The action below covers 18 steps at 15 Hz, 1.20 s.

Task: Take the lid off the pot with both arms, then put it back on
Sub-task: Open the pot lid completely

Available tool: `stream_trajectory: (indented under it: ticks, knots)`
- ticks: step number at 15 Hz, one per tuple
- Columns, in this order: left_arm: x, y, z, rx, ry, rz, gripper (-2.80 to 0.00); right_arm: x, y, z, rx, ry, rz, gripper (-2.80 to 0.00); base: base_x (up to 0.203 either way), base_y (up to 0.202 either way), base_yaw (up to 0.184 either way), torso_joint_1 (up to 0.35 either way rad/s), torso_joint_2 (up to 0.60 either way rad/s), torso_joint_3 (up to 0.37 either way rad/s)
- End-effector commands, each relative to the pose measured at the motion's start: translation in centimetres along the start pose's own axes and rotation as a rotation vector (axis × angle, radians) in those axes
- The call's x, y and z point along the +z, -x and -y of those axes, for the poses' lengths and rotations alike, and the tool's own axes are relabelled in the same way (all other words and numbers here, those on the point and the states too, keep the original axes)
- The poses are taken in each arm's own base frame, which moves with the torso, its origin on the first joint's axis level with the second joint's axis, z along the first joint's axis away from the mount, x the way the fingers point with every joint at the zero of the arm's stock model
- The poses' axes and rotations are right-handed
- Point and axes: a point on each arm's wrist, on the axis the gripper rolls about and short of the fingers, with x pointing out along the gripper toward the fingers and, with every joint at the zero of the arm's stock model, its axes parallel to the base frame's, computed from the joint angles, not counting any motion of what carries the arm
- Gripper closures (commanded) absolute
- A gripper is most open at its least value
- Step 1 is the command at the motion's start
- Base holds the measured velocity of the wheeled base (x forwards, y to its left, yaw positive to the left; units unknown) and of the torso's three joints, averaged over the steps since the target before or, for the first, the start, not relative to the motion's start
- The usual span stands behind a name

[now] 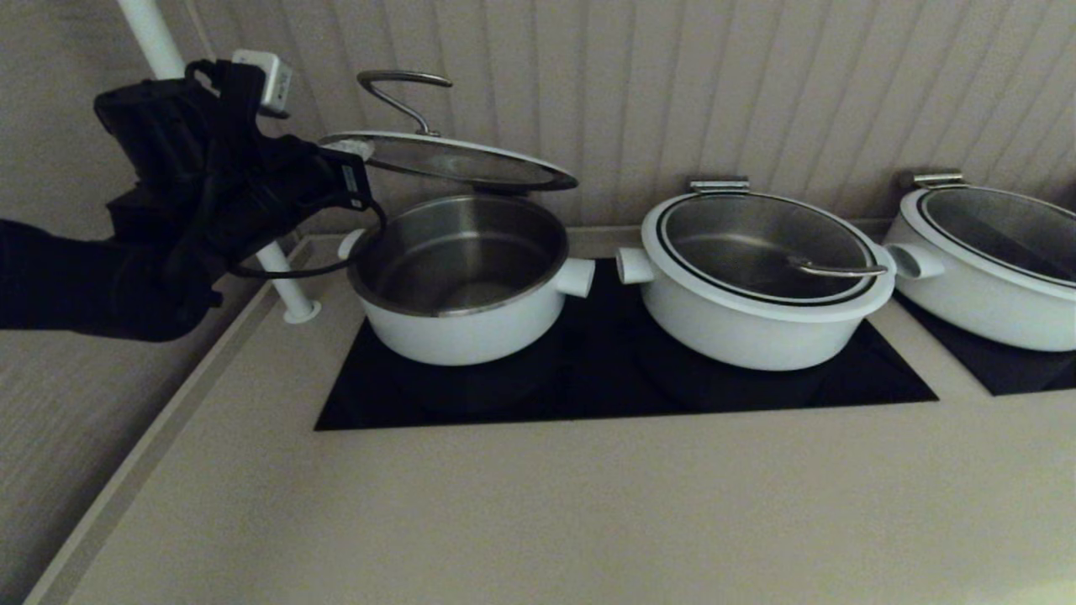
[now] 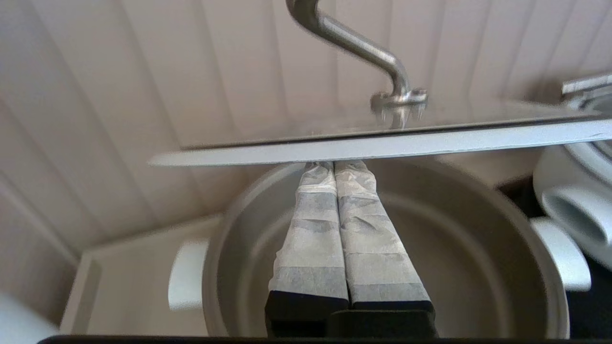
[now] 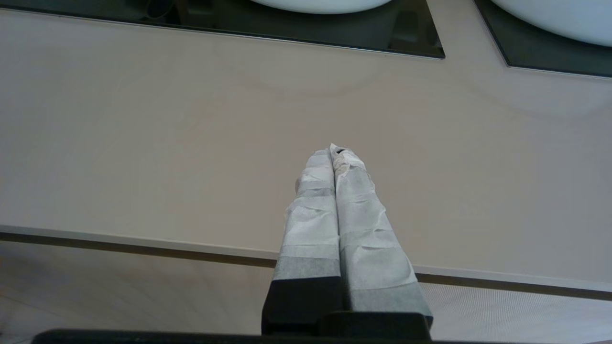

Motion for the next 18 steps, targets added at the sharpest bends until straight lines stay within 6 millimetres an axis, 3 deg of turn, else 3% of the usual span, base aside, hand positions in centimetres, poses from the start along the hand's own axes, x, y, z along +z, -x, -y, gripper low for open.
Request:
stream_trajectory:
  ticks: [1, 18]
  knots:
    - [-0.2, -0.6, -0.1, 0.0, -0.002, 0.014, 0.0, 0.0, 0.0, 0.0, 0.001, 0.001, -0.002, 0.0, 0.0, 0.0, 0.0, 0.0, 0.0, 0.0]
    - [2.3, -3.6, 0.5, -0.021, -0.011, 0.168, 0.0, 0.0, 0.0, 0.0, 0.001, 0.001, -0.002, 0.0, 0.0, 0.0, 0.0, 0.0, 0.0, 0.0]
